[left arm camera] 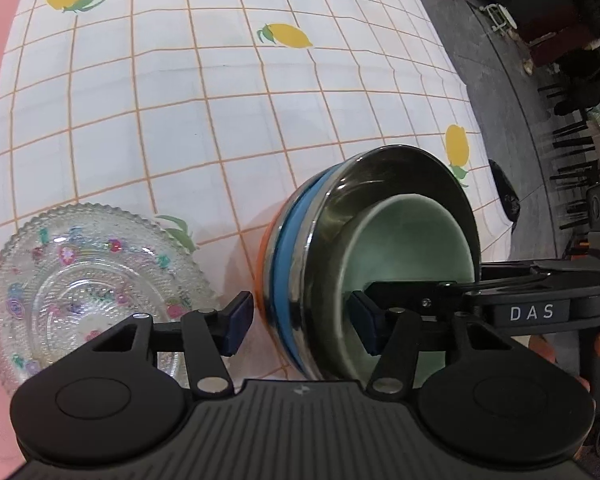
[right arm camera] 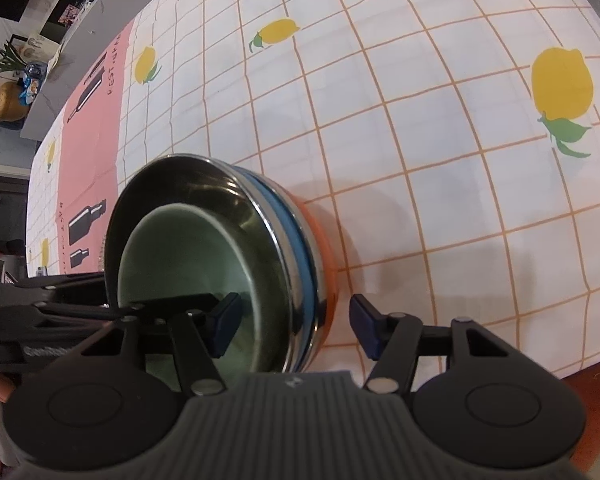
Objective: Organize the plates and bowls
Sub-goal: 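Close both grippers on the rim of the nested bowl stack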
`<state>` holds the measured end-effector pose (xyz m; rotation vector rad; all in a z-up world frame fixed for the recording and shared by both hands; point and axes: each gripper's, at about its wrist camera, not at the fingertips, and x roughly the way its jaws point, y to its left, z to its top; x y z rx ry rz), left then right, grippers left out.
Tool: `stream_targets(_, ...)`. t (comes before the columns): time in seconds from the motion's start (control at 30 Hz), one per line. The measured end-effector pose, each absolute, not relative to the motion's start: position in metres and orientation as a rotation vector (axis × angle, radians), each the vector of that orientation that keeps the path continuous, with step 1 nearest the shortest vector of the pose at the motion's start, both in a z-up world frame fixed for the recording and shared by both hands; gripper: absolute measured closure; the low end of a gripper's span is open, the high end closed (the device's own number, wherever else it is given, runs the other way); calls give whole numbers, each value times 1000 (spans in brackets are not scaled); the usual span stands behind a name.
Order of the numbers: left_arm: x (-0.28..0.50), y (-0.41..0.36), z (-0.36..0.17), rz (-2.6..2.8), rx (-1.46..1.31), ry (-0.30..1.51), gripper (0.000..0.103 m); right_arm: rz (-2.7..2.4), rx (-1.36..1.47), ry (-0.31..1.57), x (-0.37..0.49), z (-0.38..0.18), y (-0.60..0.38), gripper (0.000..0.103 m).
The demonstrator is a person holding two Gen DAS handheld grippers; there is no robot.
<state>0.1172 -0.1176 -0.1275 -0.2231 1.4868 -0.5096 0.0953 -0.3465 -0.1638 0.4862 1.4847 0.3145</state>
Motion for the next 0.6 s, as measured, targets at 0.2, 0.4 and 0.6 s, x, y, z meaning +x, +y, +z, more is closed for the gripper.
stream_targets(0.2,118,-119,-126,-497,-232,1490,44,329,484,1482,96,-162,-346,51)
stream_targets(0.4,117,-120,-124,-475,-235,1488,45,307,502,1479,94,-162,-347,52)
stream_targets(0.6,116,-119,-122,-462,-234,1479,49,300,522,1475,92,-161,-351,54)
